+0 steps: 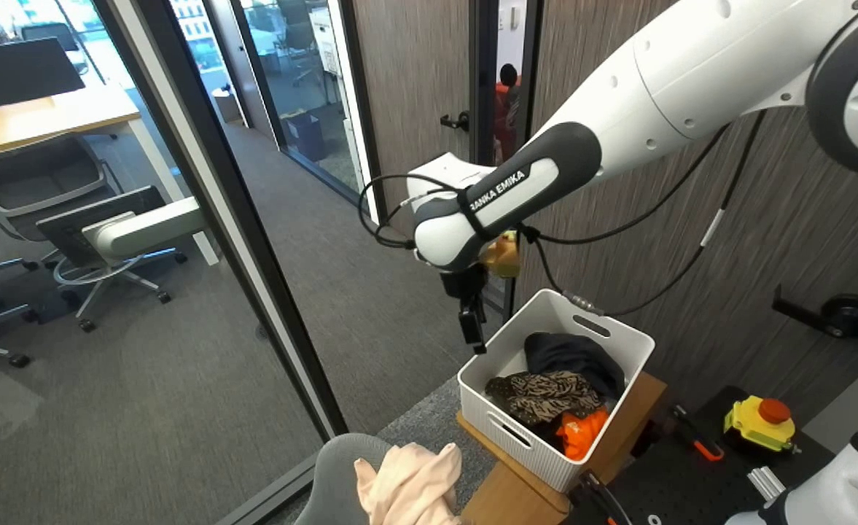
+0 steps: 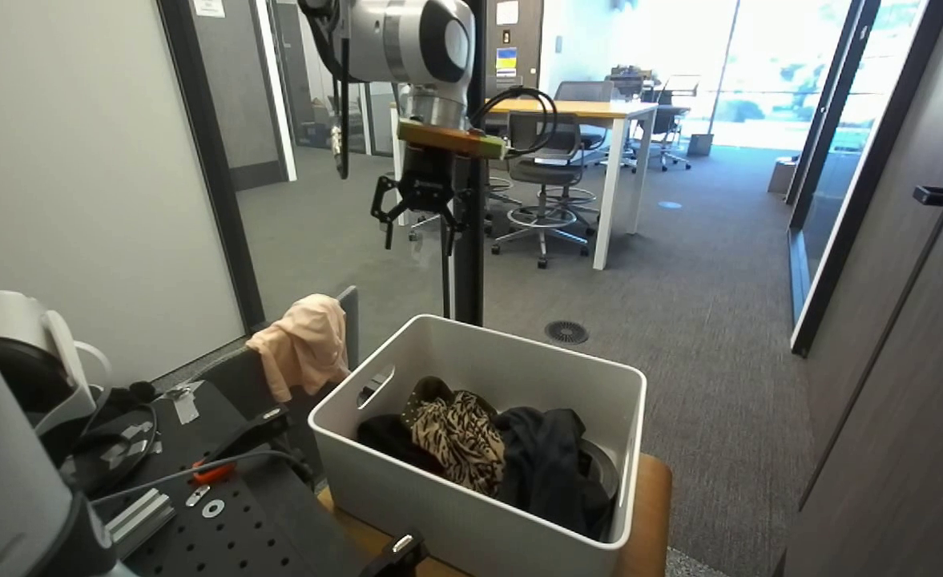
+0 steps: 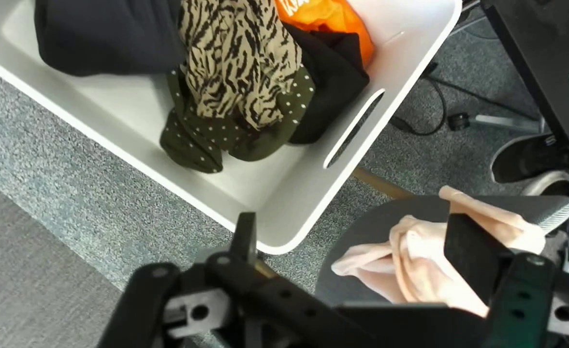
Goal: Move the objects from the grey chair then put them in the white box
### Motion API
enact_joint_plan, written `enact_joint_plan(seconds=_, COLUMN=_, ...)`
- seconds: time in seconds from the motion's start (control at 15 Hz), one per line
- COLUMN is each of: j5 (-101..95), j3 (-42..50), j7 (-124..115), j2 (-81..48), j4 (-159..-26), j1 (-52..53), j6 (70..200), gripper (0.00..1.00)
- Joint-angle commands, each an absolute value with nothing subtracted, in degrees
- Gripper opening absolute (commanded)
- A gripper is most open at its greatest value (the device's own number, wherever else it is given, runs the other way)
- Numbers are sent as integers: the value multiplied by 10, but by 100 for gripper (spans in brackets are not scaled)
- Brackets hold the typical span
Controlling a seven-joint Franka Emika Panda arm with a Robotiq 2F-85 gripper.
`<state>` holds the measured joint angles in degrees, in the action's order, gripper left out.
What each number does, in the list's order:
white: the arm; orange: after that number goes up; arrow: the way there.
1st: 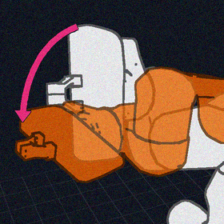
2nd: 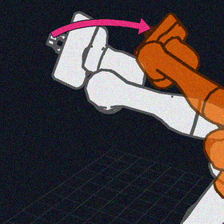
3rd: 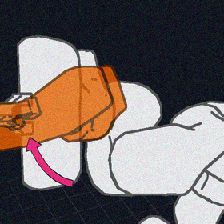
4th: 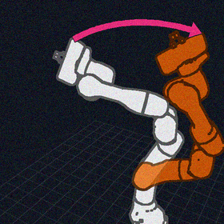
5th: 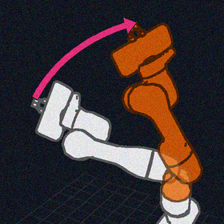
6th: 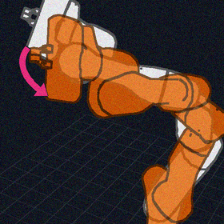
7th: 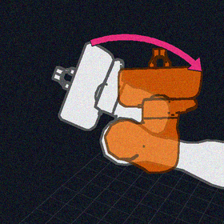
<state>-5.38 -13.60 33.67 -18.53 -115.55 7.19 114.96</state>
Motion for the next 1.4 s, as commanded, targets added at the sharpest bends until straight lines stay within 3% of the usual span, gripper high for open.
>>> enact_joint_plan(seconds=0.0, j5=-91, j3=-162, j7=363, j2=-185, j4=-1159, j1=111, j6=1153, gripper=100)
enact_joint_plan(seconds=1.33, j5=-146, j3=-266, j7=398, j2=-290, j4=-1140, j1=253, j6=1273, gripper=100)
